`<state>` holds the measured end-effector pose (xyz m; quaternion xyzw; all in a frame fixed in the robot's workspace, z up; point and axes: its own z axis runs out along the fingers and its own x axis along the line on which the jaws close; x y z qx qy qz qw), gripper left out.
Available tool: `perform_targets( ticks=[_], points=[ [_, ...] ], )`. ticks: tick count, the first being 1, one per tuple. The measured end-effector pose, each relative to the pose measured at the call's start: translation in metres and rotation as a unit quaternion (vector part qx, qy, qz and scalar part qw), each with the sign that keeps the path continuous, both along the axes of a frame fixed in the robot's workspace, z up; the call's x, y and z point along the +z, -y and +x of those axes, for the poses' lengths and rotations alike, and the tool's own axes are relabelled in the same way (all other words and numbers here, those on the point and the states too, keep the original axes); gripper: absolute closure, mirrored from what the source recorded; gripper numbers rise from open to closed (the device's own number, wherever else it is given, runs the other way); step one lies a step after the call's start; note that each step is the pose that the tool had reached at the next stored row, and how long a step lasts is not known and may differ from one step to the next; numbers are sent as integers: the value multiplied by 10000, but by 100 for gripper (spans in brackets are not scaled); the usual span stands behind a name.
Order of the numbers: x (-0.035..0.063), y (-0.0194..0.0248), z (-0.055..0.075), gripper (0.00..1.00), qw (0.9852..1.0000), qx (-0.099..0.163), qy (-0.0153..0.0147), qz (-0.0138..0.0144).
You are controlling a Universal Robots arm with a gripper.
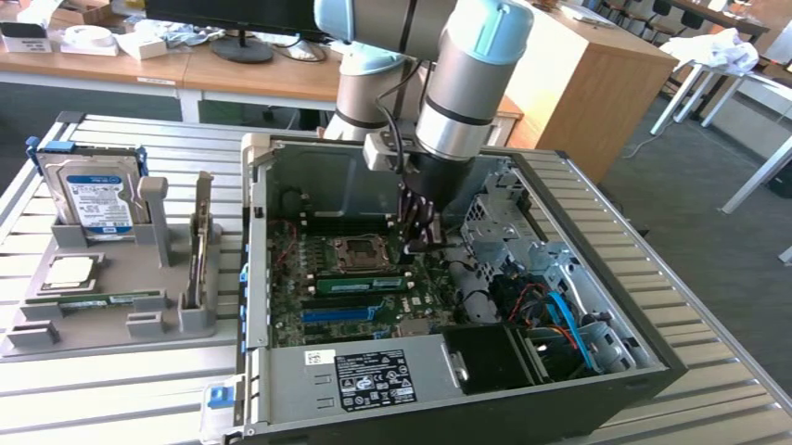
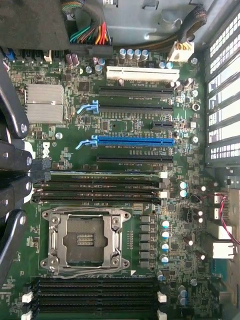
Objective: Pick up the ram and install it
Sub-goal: 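Press down the ram until it locks into place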
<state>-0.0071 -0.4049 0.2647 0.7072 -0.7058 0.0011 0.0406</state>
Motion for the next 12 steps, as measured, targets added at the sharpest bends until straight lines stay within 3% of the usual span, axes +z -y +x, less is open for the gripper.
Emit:
perform_targets(
  ticks=[12],
  points=[
    [-61,1,0,90,10000,0,-1,-2]
  ],
)
